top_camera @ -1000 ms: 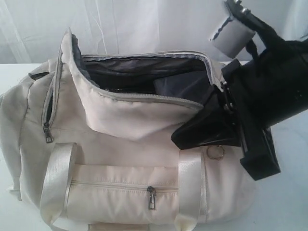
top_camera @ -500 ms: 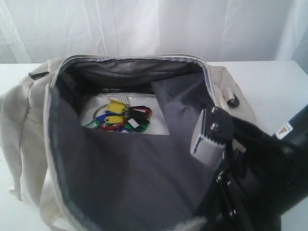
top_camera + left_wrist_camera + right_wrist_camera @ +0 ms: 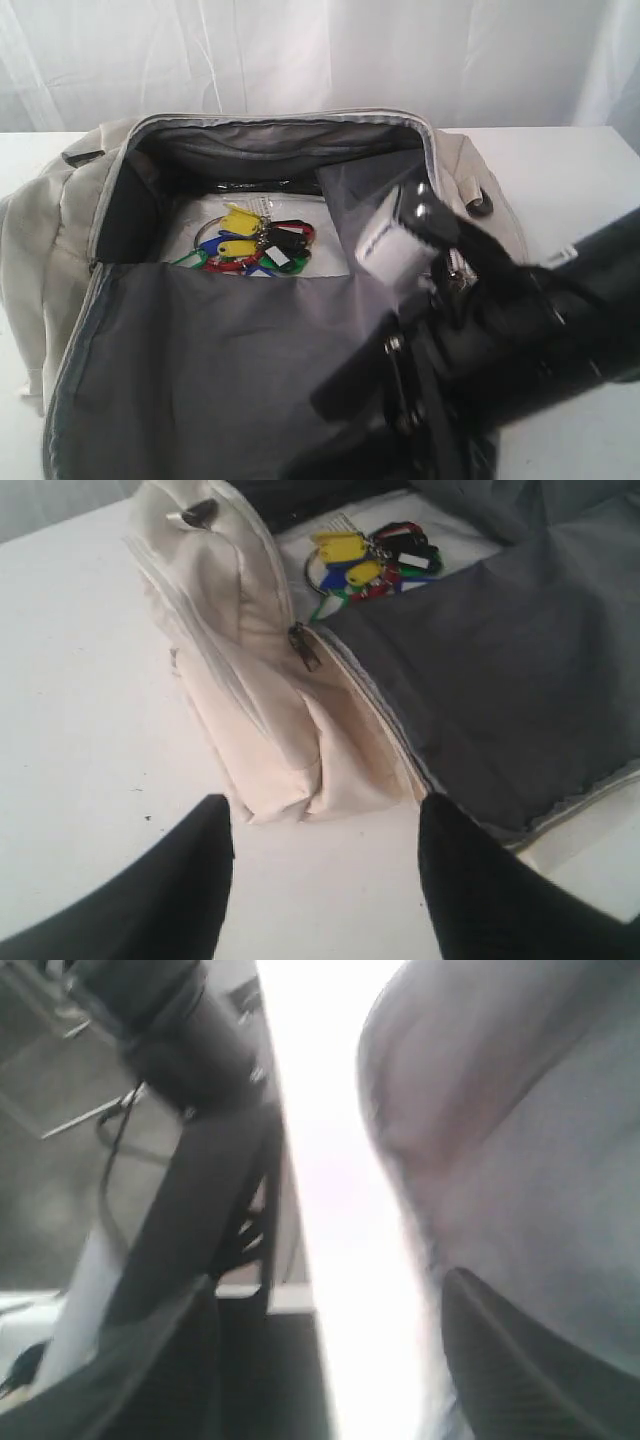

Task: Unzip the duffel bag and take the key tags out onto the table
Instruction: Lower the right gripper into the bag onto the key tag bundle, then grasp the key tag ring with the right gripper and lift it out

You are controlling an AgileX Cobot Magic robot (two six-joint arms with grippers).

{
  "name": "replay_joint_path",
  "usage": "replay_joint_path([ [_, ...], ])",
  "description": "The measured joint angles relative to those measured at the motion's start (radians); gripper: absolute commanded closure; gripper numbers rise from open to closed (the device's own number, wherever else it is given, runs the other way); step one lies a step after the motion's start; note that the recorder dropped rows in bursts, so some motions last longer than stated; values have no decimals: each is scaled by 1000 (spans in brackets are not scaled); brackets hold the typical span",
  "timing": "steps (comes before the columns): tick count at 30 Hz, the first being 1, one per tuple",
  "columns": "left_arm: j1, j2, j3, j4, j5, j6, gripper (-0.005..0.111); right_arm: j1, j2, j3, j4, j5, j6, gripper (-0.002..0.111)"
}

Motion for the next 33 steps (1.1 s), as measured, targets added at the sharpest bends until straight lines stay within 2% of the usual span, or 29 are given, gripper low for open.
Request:
replay_joint_path([
  [1, 0, 0, 18, -14, -13, 0, 48, 2, 0, -10, 18, -78, -18, 48],
  [3, 0, 0, 90, -69, -80, 0, 48, 6, 4, -27, 94, -438, -77, 48],
  [5, 0, 0, 152, -90, -126, 0, 48, 6, 21, -36, 130, -629, -122, 48],
  [6, 0, 0, 173, -92, -141, 0, 48, 6, 37, -40, 135, -657, -139, 48],
  [11, 0, 2, 294, -104, -211, 0, 48, 22, 200, -126, 148, -757, -165, 48],
  [14, 0, 2, 321, -74, -222, 0, 48, 24, 277, -177, 148, -798, -170, 48],
  [20, 0, 2, 342, -2, -239, -10, 48, 24, 446, -298, 150, -811, -171, 48],
  [33, 0, 2, 344, 4, -245, -19, 48, 32, 735, -487, 154, -770, -174, 48],
])
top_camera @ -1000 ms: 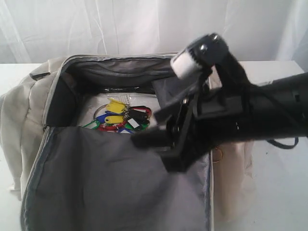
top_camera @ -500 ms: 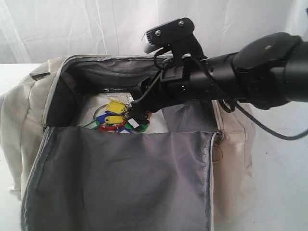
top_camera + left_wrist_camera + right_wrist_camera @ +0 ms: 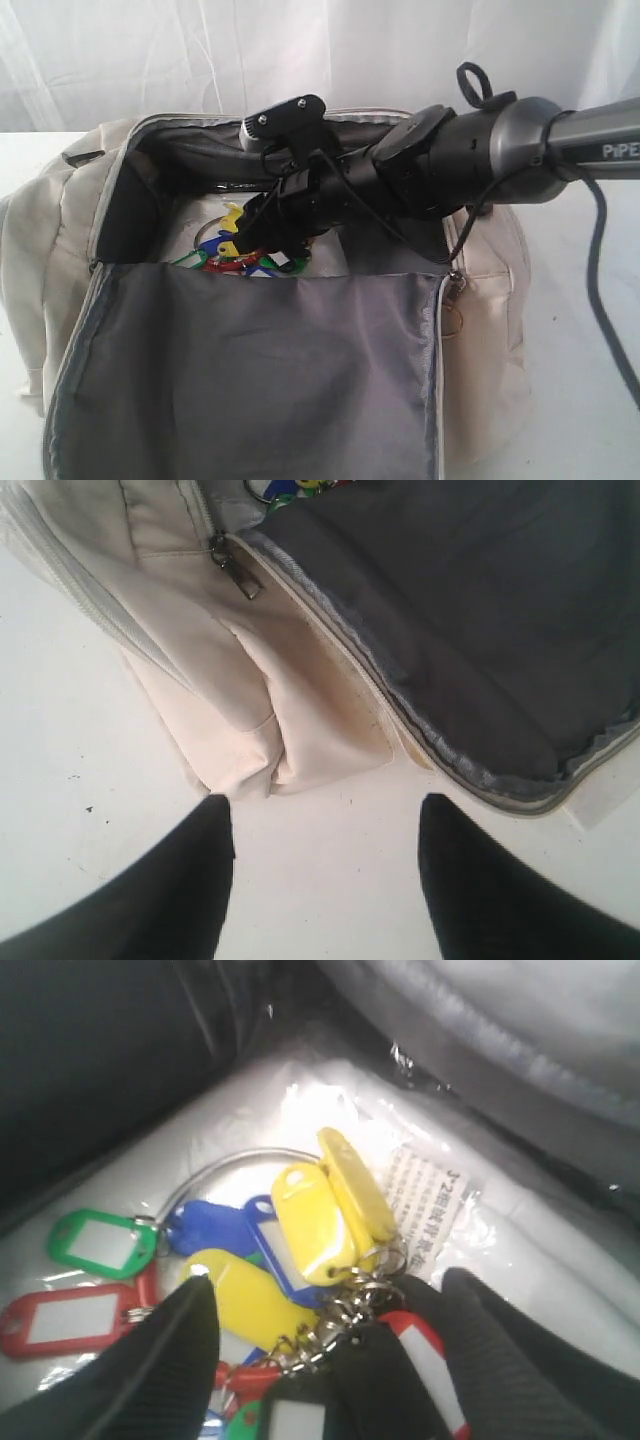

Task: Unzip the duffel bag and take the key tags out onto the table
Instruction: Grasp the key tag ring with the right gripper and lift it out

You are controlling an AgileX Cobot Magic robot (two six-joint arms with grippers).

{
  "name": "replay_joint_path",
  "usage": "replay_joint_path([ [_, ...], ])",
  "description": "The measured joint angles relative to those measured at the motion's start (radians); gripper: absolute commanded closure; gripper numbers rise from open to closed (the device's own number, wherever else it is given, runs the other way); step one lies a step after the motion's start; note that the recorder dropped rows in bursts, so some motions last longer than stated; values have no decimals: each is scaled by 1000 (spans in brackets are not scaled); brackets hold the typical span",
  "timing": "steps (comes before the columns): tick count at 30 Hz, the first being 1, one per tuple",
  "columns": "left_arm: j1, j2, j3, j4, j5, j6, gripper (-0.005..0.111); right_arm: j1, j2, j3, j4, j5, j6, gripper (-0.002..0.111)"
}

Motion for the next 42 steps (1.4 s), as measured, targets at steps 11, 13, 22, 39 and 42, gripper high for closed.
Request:
replay_joint_path([
  [11, 0, 0, 16, 6, -45, -2, 48, 16, 105, -43, -6, -16, -26, 65],
  [13, 0, 0, 16, 9, -78, -2, 48, 16, 110, -47, -6, -27, -30, 81],
  [22, 0, 0, 16, 97, -249, -3, 48, 17, 100, -75, -6, -25, 0, 108],
  [39, 0, -4, 120, 139, -303, -5, 48, 17, -360, -120, -127, -3, 21, 108],
  [42, 0, -4, 120, 142, -305, -5, 48, 8, -427, -120, -137, 10, 23, 108],
])
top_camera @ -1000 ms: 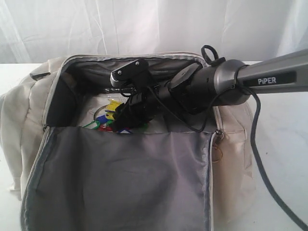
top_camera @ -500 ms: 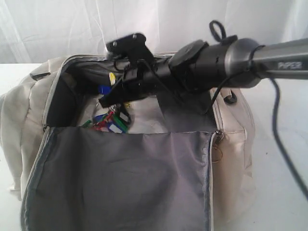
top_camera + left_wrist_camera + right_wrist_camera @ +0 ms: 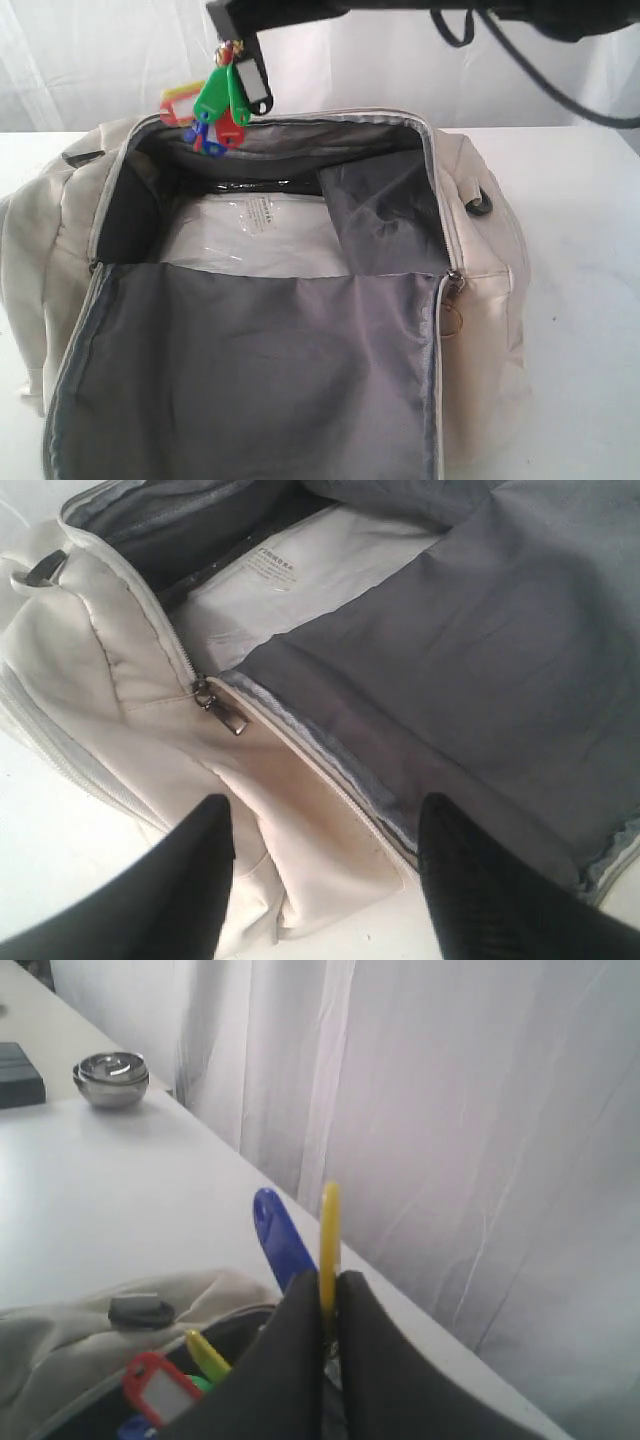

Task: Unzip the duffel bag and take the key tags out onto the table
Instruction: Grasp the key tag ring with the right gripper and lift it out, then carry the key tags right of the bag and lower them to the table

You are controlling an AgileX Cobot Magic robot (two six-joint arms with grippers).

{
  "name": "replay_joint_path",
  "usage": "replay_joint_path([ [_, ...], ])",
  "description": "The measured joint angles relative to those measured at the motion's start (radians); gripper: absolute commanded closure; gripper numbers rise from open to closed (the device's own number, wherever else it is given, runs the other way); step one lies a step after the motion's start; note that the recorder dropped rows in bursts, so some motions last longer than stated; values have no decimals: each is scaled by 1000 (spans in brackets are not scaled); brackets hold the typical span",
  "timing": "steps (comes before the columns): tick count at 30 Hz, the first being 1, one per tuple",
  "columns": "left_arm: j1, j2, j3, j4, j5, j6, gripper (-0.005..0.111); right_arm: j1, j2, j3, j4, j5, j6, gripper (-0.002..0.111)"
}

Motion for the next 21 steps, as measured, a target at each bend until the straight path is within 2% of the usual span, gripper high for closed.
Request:
replay_joint_path([
  [5, 0, 0, 0, 0, -1, 0, 48, -55, -80, 0, -110, 40, 101, 108],
  [14, 0, 0, 0, 0, -1, 0, 48, -211, -170, 0, -767, 290, 632, 108],
  [18, 0, 0, 0, 0, 0, 0, 48, -276, -181, 0, -967, 437, 743, 108],
  [21, 0, 0, 0, 0, 0, 0, 48, -327, -181, 0, -1050, 512, 793, 108],
])
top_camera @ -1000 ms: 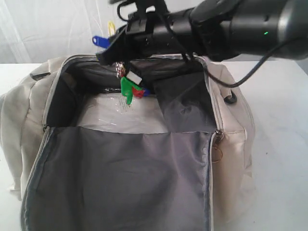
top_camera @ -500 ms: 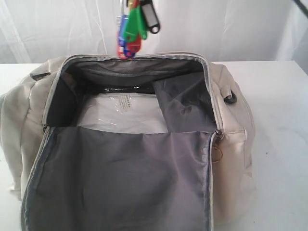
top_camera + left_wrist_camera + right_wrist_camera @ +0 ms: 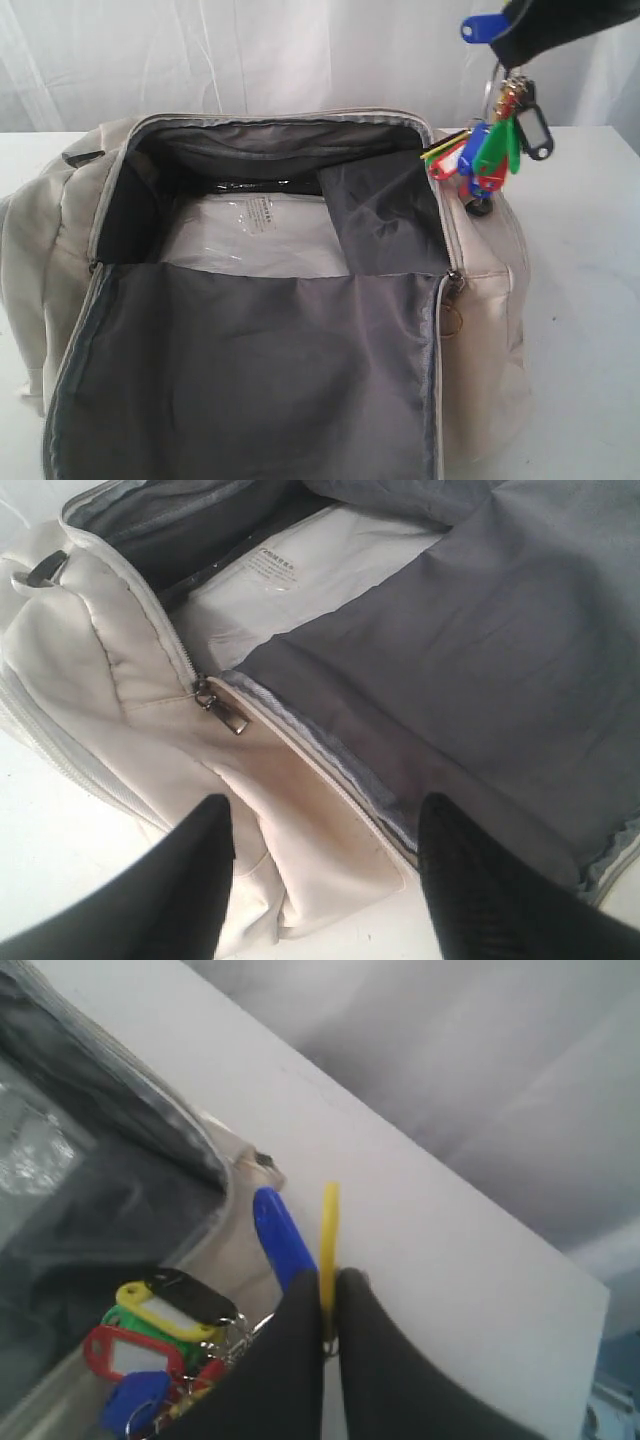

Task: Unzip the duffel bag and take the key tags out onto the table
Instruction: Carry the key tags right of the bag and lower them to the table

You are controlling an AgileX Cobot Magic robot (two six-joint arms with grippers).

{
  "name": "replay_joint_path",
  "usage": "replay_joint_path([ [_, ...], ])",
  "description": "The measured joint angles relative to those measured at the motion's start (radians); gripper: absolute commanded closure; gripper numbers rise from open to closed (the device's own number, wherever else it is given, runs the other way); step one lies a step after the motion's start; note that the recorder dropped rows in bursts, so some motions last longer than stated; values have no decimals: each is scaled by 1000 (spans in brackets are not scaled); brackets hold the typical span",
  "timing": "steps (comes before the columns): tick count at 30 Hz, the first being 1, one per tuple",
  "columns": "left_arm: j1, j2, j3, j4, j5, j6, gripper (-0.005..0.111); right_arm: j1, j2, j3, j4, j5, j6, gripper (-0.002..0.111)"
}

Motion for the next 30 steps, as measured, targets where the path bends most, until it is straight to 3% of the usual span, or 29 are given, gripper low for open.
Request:
replay_joint_path([
  [13, 0, 0, 0, 0, 0, 0, 48, -231, 19, 59, -100, 110, 44, 108],
  [25, 0, 0, 0, 4, 0, 0, 48, -238, 203, 290, -89, 82, 104, 108],
  [30, 0, 0, 0, 8, 0, 0, 48, -238, 291, 351, 21, 18, 120, 108],
])
